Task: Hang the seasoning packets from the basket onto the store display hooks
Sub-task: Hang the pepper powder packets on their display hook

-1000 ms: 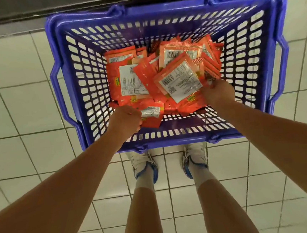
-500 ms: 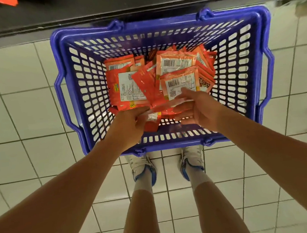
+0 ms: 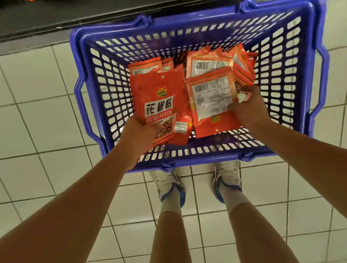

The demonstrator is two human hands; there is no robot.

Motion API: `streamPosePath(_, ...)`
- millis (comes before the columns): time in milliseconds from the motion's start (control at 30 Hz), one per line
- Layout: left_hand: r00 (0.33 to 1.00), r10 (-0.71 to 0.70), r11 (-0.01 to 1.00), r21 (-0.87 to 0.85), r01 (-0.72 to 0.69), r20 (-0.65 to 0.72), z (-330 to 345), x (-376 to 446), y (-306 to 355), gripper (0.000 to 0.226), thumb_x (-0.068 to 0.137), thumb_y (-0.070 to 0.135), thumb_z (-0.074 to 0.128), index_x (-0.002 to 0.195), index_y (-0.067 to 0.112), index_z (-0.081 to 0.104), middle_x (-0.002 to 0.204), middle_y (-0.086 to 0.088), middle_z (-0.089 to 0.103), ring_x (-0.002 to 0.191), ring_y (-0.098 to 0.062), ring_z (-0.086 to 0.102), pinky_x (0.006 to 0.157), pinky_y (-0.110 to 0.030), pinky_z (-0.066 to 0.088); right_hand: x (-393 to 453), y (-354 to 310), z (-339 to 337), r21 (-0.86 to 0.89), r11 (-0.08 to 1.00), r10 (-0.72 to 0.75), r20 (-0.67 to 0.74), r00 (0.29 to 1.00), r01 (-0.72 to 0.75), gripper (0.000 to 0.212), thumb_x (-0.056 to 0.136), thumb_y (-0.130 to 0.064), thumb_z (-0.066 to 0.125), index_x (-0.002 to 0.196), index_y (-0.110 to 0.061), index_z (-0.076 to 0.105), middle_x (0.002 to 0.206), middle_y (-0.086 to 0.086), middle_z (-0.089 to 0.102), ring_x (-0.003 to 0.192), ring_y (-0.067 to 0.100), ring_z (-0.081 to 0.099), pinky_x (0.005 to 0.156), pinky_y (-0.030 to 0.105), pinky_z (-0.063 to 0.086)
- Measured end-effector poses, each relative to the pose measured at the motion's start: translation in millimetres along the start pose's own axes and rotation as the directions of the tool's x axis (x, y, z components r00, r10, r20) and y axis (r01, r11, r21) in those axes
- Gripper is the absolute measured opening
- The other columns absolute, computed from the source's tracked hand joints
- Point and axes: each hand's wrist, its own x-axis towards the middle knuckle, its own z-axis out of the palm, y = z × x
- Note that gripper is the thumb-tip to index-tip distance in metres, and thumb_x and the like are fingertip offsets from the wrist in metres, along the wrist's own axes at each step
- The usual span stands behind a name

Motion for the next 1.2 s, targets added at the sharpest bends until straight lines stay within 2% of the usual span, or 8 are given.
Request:
streamPosePath(133,0.996,0.07,0.985,0.161,-0.059,-0.06,-13,-20,16,0.037,0.09,0.008,0.068,0.124,0.022,0.07,0.107,0.005,0.075,0.087,-0.011,0.07,0.072,-0.025,0.056,-36,-43,-25,0.437,0.834,0.175,0.368,0.913,-0.336,0.049,0.088,0.004,0.058,0.126,-0.023,0.069,0.126,0.017,0.069,0.098,0.03,0.072,0.063,0.036,0.06)
streamPosePath(300,0.983,0.178,0.953,0.258,-0.159,-0.051,-15,-59,51,0.021,0.091,0.014,0.07,0.111,0.02,0.075,0.078,0.013,0.07,0.07,-0.006,0.066,0.051,-0.01,0.047,-76,-88,-66,0.417,0.704,0.175,0.683,0.709,-0.575,0.045,0.091,-0.001,0.041,0.129,-0.009,0.063,0.124,0.014,0.069,0.105,0.029,0.069,0.07,0.037,0.06)
streamPosePath(467,0.956,0.271,0.951,0.119,-0.284,0.117,-11,-123,100,0.055,0.085,-0.019,0.058,0.122,0.02,0.071,0.106,-0.002,0.075,0.088,-0.031,0.071,0.08,-0.051,0.059,-118,-139,-92,0.572,0.546,0.133,0.662,0.737,-0.612,0.012,0.077,0.0,0.048,0.078,-0.003,0.06,0.067,0.009,0.063,0.059,0.019,0.068,0.064,0.036,0.063)
streamPosePath(533,0.951,0.265,0.963,0.015,-0.271,0.159,-8,-149,117,0.064,0.078,-0.026,0.061,0.118,0.023,0.07,0.106,0.005,0.073,0.091,-0.02,0.069,0.086,-0.05,0.057,-132,-159,-99,0.614,0.513,0.155,0.621,0.768,-0.6,0.012,0.082,-0.002,0.045,0.071,-0.005,0.05,0.058,0.009,0.061,0.054,0.018,0.068,0.065,0.036,0.063)
streamPosePath(700,0.944,0.3,0.947,-0.157,-0.279,0.134,-2,-207,147,0.02,0.095,0.001,0.065,0.107,0.016,0.07,0.104,-0.003,0.073,0.094,-0.012,0.069,0.084,-0.027,0.057,-175,-202,-118,0.641,0.484,0.204,0.579,0.789,-0.596,0.029,0.094,-0.007,0.045,0.07,-0.007,0.062,0.056,0.005,0.062,0.051,0.017,0.069,0.059,0.034,0.063)
streamPosePath(967,0.984,0.175,0.915,-0.369,-0.16,0.008,-36,-295,195,0.017,0.093,0.015,0.07,0.102,0.028,0.076,0.105,-0.002,0.079,0.095,-0.026,0.076,0.093,-0.056,0.056,-248,-269,-201,0.395,0.918,-0.122,0.201,0.972,0.034,0.006,0.097,-0.018,0.059,0.096,-0.017,0.064,0.049,-0.003,0.055,0.039,0.016,0.048,0.049,0.027,0.04)
streamPosePath(1100,0.972,0.235,0.904,-0.367,-0.219,-0.002,-59,-362,240,0.02,0.087,0.014,0.073,0.106,0.02,0.076,0.107,-0.003,0.078,0.102,-0.028,0.074,0.102,-0.055,0.05,-304,-312,-243,0.332,0.87,-0.442,0.2,0.874,0.364,0.021,0.094,-0.02,0.069,0.114,-0.02,0.066,0.093,0.013,0.071,0.081,0.032,0.072,0.073,0.045,0.058)
streamPosePath(1200,0.942,0.335,0.88,-0.353,-0.318,-0.015,-77,-415,277,0.025,0.087,0.014,0.074,0.112,0.018,0.074,0.112,-0.002,0.077,0.11,-0.025,0.07,0.108,-0.053,0.045,-349,-350,-272,0.334,0.757,-0.632,0.155,0.759,0.562,0.036,0.087,-0.024,0.069,0.12,-0.036,0.064,0.089,0.015,0.069,0.089,0.039,0.069,0.089,0.059,0.054)
